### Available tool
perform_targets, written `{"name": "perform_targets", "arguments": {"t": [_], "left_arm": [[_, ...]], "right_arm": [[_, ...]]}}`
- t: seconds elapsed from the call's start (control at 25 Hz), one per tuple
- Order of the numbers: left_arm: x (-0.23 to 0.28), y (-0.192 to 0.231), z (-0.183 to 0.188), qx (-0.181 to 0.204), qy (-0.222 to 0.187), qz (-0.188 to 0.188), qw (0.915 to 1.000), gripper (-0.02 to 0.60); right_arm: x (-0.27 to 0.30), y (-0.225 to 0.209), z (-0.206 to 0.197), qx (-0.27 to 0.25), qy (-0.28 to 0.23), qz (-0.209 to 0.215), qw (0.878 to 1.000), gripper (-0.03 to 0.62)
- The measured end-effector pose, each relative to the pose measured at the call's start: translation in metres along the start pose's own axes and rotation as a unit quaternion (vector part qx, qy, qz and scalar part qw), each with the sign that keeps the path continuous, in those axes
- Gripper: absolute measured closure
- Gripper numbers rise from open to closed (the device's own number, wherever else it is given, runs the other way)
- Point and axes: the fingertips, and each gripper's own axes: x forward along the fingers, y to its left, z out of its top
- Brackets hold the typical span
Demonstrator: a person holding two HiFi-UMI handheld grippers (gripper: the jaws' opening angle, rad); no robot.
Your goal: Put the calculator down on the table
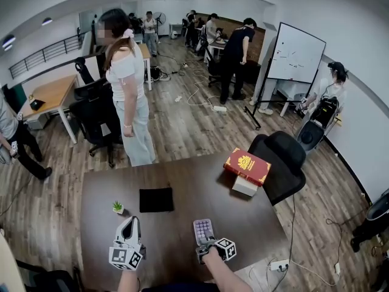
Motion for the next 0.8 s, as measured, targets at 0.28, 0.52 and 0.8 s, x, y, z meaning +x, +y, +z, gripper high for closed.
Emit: {"name": "perform_targets", "arguments": {"t": [0.28, 0.52, 0.8], "left_arm": [[-0.004, -0.001, -0.001, -0.005, 0.000, 0.002, 1.0000, 0.586], [-0.004, -0.006, -0.001, -0.004, 0.002, -0.005, 1.0000, 0.584], [-0.008, -0.007, 0.002, -0.005, -0.002, -0.006, 1.0000, 0.584]], "right_arm": [[-0.017, -0.009, 0.003, -0.004, -0.011, -0.032, 0.999, 0.121], [-0.034, 0.006, 0.004, 0.001, -0.019, -0.011, 1.000, 0.121], [-0.051, 0.051, 0.000, -0.021, -0.024, 0.046, 0.998, 0.122]]}}
